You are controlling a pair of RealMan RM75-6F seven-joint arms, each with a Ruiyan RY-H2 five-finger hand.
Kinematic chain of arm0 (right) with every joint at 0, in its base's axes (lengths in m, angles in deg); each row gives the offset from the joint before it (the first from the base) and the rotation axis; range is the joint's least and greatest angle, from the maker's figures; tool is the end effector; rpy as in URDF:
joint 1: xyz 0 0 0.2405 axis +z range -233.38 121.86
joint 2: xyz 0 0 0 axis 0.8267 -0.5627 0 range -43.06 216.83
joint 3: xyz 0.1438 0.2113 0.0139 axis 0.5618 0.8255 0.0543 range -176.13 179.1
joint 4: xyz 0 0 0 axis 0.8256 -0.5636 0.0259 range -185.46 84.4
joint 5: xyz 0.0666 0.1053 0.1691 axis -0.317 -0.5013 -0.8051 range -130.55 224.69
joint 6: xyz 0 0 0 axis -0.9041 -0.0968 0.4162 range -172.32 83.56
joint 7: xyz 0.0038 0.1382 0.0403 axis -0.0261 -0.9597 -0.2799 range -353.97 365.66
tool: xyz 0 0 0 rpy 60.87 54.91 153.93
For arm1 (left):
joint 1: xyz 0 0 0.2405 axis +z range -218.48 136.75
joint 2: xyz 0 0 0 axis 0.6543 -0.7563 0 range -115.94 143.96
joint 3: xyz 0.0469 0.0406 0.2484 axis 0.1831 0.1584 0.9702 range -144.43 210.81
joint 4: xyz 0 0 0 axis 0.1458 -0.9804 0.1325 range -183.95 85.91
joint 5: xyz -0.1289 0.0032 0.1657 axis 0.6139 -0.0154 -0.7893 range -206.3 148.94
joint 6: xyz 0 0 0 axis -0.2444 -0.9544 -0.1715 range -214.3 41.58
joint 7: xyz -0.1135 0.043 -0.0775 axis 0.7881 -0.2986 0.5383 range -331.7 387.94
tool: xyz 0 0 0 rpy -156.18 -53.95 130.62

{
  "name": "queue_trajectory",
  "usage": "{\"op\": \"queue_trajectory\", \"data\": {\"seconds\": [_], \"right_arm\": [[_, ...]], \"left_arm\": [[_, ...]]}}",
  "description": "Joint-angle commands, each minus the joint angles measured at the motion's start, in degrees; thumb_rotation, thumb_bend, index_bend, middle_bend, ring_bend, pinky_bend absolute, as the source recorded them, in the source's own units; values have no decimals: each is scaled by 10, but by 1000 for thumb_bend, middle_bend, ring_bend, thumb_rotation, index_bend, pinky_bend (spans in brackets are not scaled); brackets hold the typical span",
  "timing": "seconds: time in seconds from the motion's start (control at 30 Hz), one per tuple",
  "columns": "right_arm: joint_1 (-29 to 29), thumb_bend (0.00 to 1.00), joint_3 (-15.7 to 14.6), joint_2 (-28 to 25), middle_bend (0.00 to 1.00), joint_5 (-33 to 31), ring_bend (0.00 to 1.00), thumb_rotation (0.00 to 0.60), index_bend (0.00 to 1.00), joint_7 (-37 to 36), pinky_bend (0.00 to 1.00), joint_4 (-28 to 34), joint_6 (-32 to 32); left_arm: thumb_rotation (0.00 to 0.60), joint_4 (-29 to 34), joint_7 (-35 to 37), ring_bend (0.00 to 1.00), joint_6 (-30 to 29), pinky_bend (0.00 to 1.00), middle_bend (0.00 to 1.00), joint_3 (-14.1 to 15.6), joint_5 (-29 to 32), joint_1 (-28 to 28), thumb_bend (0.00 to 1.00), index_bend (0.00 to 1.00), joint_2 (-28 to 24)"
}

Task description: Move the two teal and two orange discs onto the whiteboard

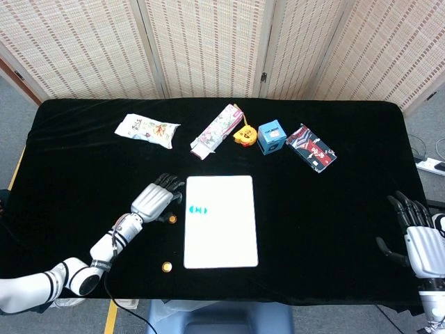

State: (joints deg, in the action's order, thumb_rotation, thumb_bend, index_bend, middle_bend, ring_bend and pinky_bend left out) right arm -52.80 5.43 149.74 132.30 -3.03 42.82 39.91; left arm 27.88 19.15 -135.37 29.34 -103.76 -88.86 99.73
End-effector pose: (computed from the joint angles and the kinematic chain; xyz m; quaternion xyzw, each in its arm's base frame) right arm -0.3159 -0.1744 0.1660 0.5510 -0.4412 0.4242 0.5672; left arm -0.1568 0.3599 -0.0148 -0.8166 -0.3034 -0.3297 0.3639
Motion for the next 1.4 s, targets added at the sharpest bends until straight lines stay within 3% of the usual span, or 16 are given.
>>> {"op": "queue_trajectory", "data": {"seconds": [0.03,0.23,0.63,1.4], "right_arm": [[1,361,0,1,48,2,50,600,0,0,0,-1,0],[3,361,-1,2,48,7,49,600,0,-1,0,-2,0],[-3,361,-4,1,48,6,48,600,0,-6,0,-4,7],[-5,361,-5,2,48,6,50,600,0,-9,0,-7,10]], "left_arm": [[600,6,10,0,-16,0,164,20,-24,17,408,435,-6],[600,-11,18,0,-23,0,164,31,-44,25,407,430,12],[600,-50,-1,0,-8,0,164,22,-33,26,407,410,48],[600,-70,-7,0,3,0,164,16,-30,30,408,425,64]]}}
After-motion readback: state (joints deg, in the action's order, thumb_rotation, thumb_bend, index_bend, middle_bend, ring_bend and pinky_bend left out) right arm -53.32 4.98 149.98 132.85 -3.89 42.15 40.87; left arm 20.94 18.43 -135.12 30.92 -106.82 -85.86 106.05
